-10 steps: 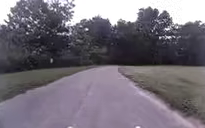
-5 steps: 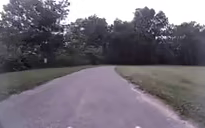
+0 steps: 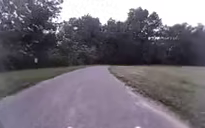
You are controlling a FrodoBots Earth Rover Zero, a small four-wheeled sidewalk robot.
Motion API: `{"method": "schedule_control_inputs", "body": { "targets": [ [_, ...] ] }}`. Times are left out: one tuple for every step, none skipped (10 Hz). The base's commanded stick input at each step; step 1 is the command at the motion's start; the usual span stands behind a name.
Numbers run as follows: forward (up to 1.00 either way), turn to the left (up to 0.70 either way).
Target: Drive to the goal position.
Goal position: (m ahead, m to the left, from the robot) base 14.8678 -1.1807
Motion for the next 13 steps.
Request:
{"method": "schedule_control_inputs", "body": {
  "targets": [
    [0.7, 0.0],
    [0.7, 0.0],
    [0.7, 0.0],
    [0.7, 0.0],
    [0.7, 0.0],
    [0.7, 0.0],
    [0.7, 0.0],
    [0.7, 0.0],
    [0.7, 0.0],
    [0.7, 0.0],
    [0.7, 0.0],
    [0.7, 0.0],
    [0.7, 0.0]
  ]
}}
